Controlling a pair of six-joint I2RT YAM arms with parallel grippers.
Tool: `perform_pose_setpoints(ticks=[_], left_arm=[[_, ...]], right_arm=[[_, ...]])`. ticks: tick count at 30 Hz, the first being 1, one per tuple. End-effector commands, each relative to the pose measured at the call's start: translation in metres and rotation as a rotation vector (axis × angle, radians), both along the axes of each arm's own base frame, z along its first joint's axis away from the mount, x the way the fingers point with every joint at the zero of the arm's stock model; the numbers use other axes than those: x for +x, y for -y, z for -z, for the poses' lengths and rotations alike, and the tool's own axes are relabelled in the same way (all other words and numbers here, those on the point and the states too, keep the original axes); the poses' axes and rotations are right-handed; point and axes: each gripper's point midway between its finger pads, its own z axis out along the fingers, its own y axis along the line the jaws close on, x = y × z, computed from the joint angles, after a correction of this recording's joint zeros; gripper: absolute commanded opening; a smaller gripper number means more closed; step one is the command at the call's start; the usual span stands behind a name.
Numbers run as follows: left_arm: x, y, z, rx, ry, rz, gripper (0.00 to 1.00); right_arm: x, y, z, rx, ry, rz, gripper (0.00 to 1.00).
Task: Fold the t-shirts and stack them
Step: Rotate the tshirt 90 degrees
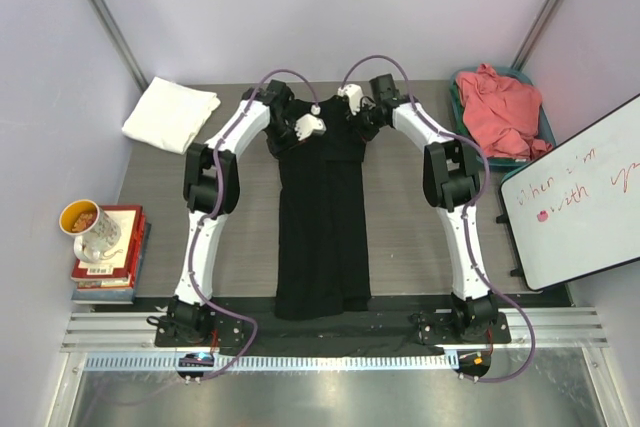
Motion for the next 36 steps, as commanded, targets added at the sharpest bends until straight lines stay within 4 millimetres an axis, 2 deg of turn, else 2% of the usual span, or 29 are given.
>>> perform_pose_setpoints(ticks=[1, 6, 11, 12, 14, 15, 17, 19, 24, 28, 29, 30, 31, 32, 33, 35, 36], left_arm=[[0.023, 0.007, -0.002, -0.010, 0.079, -0.024, 0.00], [0.037, -0.003, 0.011, 0.062, 0.130, -0.058, 0.00], [0.072, -0.016, 0.016, 0.148, 0.287, -0.127, 0.00], [0.076, -0.016, 0.016, 0.150, 0.302, -0.138, 0.00], [0.089, -0.014, 0.013, 0.150, 0.359, -0.144, 0.00], [0.094, -0.014, 0.012, 0.165, 0.385, -0.151, 0.00], [0.108, -0.016, 0.011, 0.194, 0.451, -0.164, 0.00], [0.118, -0.019, 0.014, 0.234, 0.494, -0.174, 0.00], [0.139, -0.022, 0.008, 0.255, 0.596, -0.226, 0.00], [0.145, -0.020, -0.014, 0.203, 0.676, -0.288, 0.00], [0.146, -0.018, -0.035, 0.170, 0.707, -0.310, 0.00], [0.140, -0.020, -0.030, 0.166, 0.699, -0.312, 0.00], [0.142, -0.018, -0.041, 0.143, 0.730, -0.326, 0.04], [0.141, -0.018, -0.052, 0.124, 0.748, -0.336, 0.07], [0.137, -0.019, -0.064, 0.106, 0.759, -0.356, 0.10], [0.133, -0.021, -0.082, 0.091, 0.778, -0.386, 0.09], [0.128, -0.023, -0.101, 0.068, 0.793, -0.416, 0.10]], right_arm=[[0.026, -0.014, -0.015, 0.025, 0.094, -0.004, 0.01], [0.049, -0.010, 0.003, -0.036, 0.165, 0.036, 0.01], [0.083, 0.000, 0.011, -0.107, 0.300, 0.088, 0.01], [0.087, 0.005, 0.018, -0.131, 0.312, 0.104, 0.01], [0.100, 0.009, 0.015, -0.156, 0.375, 0.118, 0.01], [0.104, 0.014, 0.020, -0.188, 0.394, 0.139, 0.01], [0.117, 0.017, 0.015, -0.208, 0.467, 0.142, 0.01], [0.124, 0.022, 0.020, -0.236, 0.505, 0.162, 0.01], [0.145, 0.024, 0.010, -0.251, 0.625, 0.191, 0.01], [0.157, 0.026, -0.013, -0.224, 0.712, 0.250, 0.01], [0.158, 0.026, -0.030, -0.209, 0.742, 0.265, 0.01], [0.158, 0.025, -0.039, -0.189, 0.756, 0.277, 0.01], [0.158, 0.031, -0.045, -0.194, 0.781, 0.314, 0.01], [0.158, 0.034, -0.070, -0.189, 0.824, 0.349, 0.01], [0.154, 0.037, -0.072, -0.191, 0.832, 0.370, 0.04], [0.152, 0.043, -0.099, -0.182, 0.889, 0.425, 0.08], [0.146, 0.046, -0.125, -0.167, 0.915, 0.443, 0.14]])
